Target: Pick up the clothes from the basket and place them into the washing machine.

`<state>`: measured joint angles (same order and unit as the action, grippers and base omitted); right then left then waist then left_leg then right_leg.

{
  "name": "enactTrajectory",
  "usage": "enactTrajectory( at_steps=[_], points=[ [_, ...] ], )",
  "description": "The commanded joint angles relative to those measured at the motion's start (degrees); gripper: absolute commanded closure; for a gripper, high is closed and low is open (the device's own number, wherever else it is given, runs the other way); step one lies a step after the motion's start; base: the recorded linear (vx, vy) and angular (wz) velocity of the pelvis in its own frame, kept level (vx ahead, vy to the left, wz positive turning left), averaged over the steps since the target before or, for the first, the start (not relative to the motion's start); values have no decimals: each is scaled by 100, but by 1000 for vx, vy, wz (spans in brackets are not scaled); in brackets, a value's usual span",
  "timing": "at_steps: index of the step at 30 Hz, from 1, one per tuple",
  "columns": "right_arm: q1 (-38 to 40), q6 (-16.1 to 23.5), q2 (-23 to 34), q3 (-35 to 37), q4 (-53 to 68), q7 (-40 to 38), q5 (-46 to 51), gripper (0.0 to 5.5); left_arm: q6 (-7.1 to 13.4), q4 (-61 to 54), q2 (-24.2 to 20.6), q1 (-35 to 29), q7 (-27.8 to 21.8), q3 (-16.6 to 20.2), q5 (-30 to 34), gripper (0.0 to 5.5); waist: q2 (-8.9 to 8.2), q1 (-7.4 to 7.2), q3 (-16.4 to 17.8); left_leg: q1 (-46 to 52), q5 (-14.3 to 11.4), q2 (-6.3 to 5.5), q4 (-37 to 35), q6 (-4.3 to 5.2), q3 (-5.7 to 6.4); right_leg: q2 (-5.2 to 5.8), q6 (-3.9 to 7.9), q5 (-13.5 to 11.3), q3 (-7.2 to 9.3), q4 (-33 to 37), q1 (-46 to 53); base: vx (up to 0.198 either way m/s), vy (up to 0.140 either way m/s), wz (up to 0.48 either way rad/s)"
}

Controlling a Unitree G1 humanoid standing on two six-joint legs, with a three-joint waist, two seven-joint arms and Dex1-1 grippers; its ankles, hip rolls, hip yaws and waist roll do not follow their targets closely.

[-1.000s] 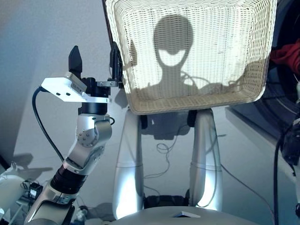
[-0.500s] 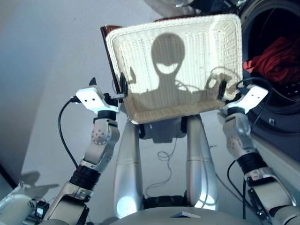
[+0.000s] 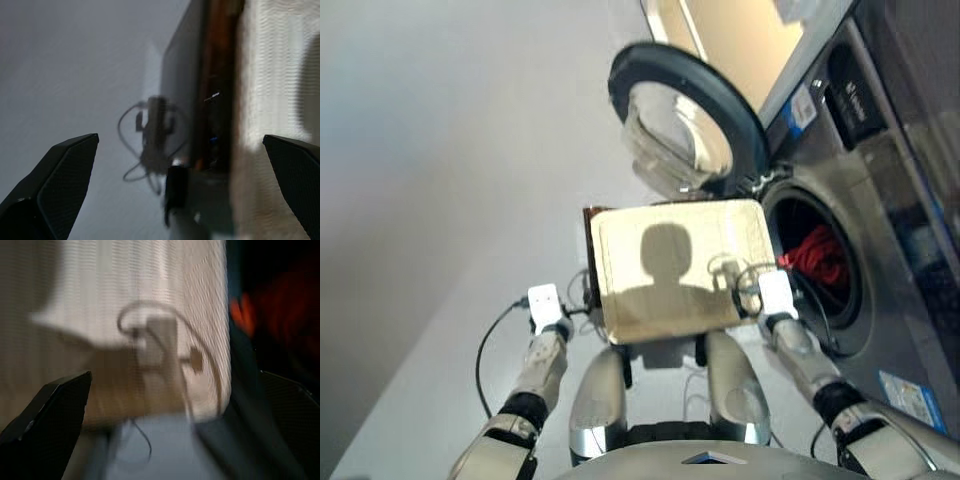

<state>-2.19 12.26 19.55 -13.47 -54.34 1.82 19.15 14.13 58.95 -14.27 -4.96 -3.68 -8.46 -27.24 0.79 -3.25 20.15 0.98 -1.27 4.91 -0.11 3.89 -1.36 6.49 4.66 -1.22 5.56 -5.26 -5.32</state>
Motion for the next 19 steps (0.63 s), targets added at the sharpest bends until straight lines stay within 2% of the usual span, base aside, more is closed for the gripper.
enactTrajectory(
  at_steps=[1,2,3,4,6,7,10,19],
  points=[
    [210,-25,21,207,-26,469,348,0,-10,227,-214,342,-267,119,589,0,-127,23,-735,19,468,-226,-424,149,-294,265,560,-447,36,411,301,130,81,-95],
    [259,-63,25,206,-218,453,190,0,-43,409,-220,387,-277,192,751,0,-138,23,-872,107,457,-219,-489,157,-318,290,585,-477,51,514,394,78,52,-113],
    [260,-62,24,205,-219,453,189,0,-42,410,-220,388,-277,193,752,0,-138,22,-869,112,456,-219,-489,157,-317,289,585,-478,51,519,401,105,47,-109],
    [389,-118,-39,308,-430,488,147,0,-90,585,-207,510,-333,303,837,0,-164,38,-1065,222,388,-207,-489,152,-350,295,618,-496,39,645,544,81,31,-89],
    [476,-127,-64,368,-524,456,76,0,-133,678,-200,578,-357,364,885,0,-178,43,-1113,280,384,-194,-489,147,-373,295,616,-491,54,653,617,69,20,-42],
    [575,-133,-128,392,-637,367,-221,0,-133,980,-177,642,-315,412,1273,0,-210,50,-1215,370,351,-188,-489,141,-384,304,622,-477,55,654,718,61,10,-2],
    [698,-177,-199,357,-859,378,-443,0,-166,1165,-111,665,-258,404,1641,0,-237,54,-1361,483,288,-182,-489,136,-390,307,611,-421,55,703,867,26,6,-3],
    [694,-342,-363,441,-1225,490,-286,0,-305,1226,10,613,-286,188,2002,0,-248,42,-1532,627,255,-158,-489,116,-389,295,586,-336,51,733,1025,0,0,0]
  ],
)
